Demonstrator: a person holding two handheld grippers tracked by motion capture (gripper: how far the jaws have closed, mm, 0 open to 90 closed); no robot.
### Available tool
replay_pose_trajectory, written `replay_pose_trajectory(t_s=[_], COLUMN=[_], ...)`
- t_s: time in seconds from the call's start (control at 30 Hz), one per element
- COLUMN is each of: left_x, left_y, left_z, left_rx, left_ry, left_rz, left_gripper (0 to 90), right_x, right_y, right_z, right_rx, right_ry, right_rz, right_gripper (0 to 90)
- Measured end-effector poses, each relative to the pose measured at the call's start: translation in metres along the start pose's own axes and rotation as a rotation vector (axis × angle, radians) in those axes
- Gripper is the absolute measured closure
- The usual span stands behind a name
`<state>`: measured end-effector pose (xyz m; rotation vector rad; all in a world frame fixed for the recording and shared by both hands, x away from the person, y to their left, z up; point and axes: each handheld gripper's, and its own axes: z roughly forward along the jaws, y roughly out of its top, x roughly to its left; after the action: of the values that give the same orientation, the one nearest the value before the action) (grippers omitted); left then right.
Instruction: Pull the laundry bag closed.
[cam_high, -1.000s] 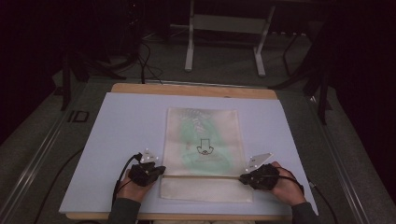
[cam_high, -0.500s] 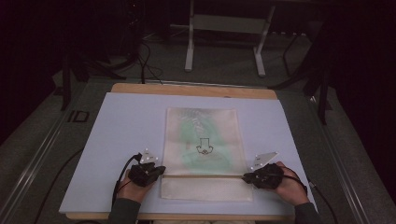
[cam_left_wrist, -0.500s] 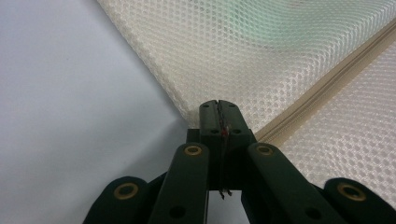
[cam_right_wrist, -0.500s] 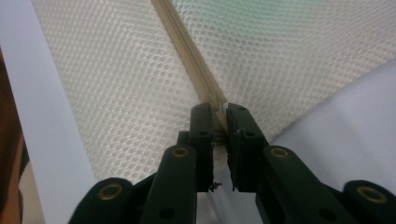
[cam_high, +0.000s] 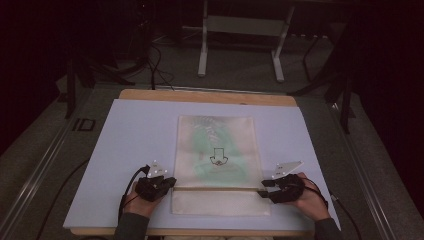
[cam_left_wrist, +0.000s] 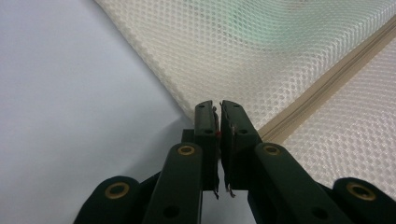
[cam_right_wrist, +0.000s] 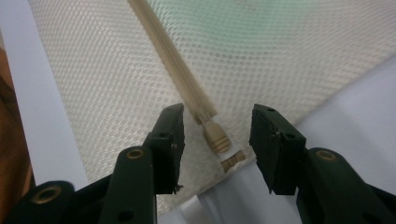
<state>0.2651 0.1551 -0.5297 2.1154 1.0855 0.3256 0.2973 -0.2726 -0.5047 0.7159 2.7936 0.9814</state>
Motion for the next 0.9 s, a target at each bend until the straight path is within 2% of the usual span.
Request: replay_pose_trajectory(t_s=[0.13,0.3,0.53,0.63,0.9], left_x=[0.003,0.007,0.012,0.014,0.021], left_y=[-0.002,-0.002,-0.004,-0.005,-0.007], left_z=[-0.003,-0.006,-0.008,-0.009,-0.013], left_rx=[-0.006,-0.019,-0.02,-0.017,-0.007], left_ry=[0.018,0.038,0.061,0.067,0.105], left_rz=[-0.009,-0.021,-0.029,-0.032,-0.048], left_gripper=[85.5,85.5,85.1,84.9,84.6], right_x=[-0.005,-0.01,-0.017,-0.02,-0.028], right_y=[-0.004,-0.008,-0.015,-0.018,-0.026], right_z=[-0.006,-0.012,-0.012,-0.013,-0.018], right_rx=[-0.034,-0.048,-0.039,-0.03,-0.041], right_ry=[-0.016,-0.044,-0.077,-0.106,-0.154], right_rz=[0.026,0.057,0.087,0.099,0.141], right_gripper=[54.2,53.1,51.8,51.2,50.8])
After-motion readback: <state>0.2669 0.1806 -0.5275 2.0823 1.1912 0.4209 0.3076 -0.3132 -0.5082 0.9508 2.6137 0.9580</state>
